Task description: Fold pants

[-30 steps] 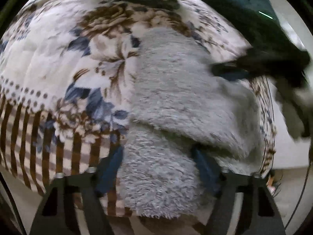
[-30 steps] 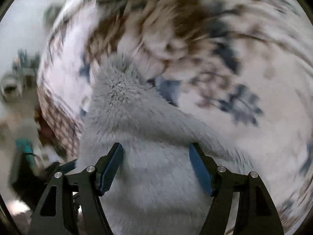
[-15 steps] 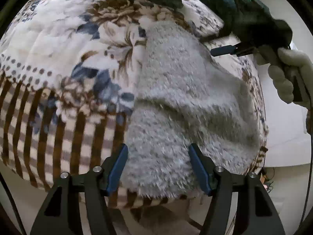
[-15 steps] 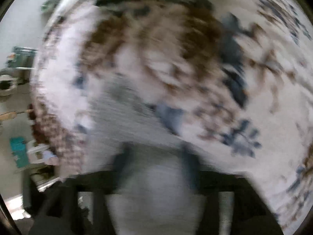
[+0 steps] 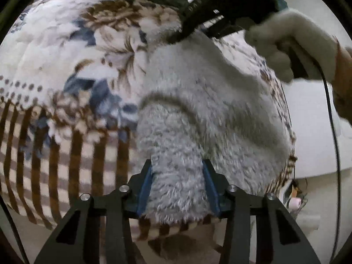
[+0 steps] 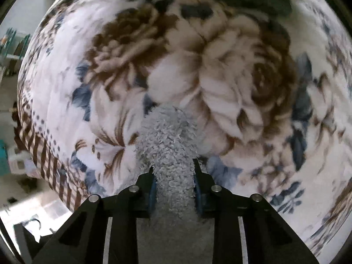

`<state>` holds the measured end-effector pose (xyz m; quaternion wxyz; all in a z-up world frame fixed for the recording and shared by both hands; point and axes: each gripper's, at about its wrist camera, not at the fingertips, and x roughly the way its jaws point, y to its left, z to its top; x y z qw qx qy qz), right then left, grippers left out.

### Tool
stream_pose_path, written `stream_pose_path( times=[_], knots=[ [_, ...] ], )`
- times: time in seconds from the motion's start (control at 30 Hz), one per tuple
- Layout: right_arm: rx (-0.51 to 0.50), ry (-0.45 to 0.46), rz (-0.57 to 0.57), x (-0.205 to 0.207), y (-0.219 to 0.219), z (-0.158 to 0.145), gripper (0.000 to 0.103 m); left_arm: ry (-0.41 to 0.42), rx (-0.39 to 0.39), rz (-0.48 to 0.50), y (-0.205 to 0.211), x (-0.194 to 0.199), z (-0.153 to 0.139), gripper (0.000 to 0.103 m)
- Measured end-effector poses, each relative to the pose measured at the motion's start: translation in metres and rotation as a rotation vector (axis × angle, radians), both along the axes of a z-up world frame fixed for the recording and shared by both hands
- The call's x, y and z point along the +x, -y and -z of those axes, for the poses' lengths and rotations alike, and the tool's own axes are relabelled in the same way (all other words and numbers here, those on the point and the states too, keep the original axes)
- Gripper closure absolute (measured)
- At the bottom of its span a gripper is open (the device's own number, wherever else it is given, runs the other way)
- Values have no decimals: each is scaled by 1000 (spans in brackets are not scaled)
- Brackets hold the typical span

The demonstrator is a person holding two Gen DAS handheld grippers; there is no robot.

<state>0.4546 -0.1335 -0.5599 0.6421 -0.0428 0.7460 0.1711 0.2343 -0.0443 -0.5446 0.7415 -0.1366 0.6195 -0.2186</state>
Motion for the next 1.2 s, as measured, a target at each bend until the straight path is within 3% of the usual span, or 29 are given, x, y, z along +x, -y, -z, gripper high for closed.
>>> stream_pose_path(
  times=[0.1, 0.17, 0.23, 0.27, 0.3, 0.33, 0.37, 0.4, 0.5, 0.6, 0.67, 0.73, 0.8, 0.83, 0.87, 0.93, 1.07, 1.1, 1.2],
  knots=[
    [33, -34, 32, 4, 8, 5, 71, -40, -5, -26, -8, 0, -2, 61],
    [99, -70, 67, 6, 13, -1, 58, -54, -16, -75, -17, 6, -16, 61],
    [164, -35, 114, -1, 29, -27, 49, -21, 0, -111, -25, 14, -40, 61],
    [192, -1, 141, -7, 39, -41, 34, 1, 1, -118, -27, 19, -52, 60],
    [219, 33, 174, -14, 54, -57, 27, 29, 7, -124, -27, 28, -67, 56],
    [251, 71, 226, -27, 75, -73, 20, 48, 15, -128, -25, 37, -80, 38],
    [276, 104, 294, -43, 97, -86, 20, 63, 25, -123, -20, 50, -93, 22],
    [285, 120, 368, -59, 122, -96, 20, 70, 17, -110, -14, 58, -99, 21],
    [249, 144, 642, -135, 189, -107, 20, 92, 9, -2, 20, 92, -115, 21],
    [183, 89, 904, -221, 235, -91, 20, 118, 37, 126, 63, 117, -114, 21],
    [211, 12, 1055, -272, 249, -63, 20, 127, 69, 213, 91, 124, -106, 21],
    [309, -69, 1157, -299, 253, -32, 20, 114, 102, 311, 124, 133, -92, 21],
    [451, -94, 1252, -319, 248, -1, 40, 55, 106, 402, 158, 145, -70, 21],
    [531, -110, 1293, -326, 243, 13, 78, 37, 129, 428, 169, 147, -60, 21],
    [559, -120, 1310, -330, 240, 18, 91, 12, 149, 459, 180, 151, -48, 21],
    [515, -94, 1327, -343, 236, 15, 92, -42, 232, 509, 197, 156, -19, 21],
    [364, -122, 1329, -372, 244, 18, 95, -85, 268, 526, 202, 158, -2, 21],
    [384, -129, 1326, -376, 247, 21, 95, -72, 279, 530, 203, 157, -7, 21],
    [604, -126, 1421, -387, 257, 25, 88, -64, 262, 536, 208, 154, -22, 21]
  ],
)
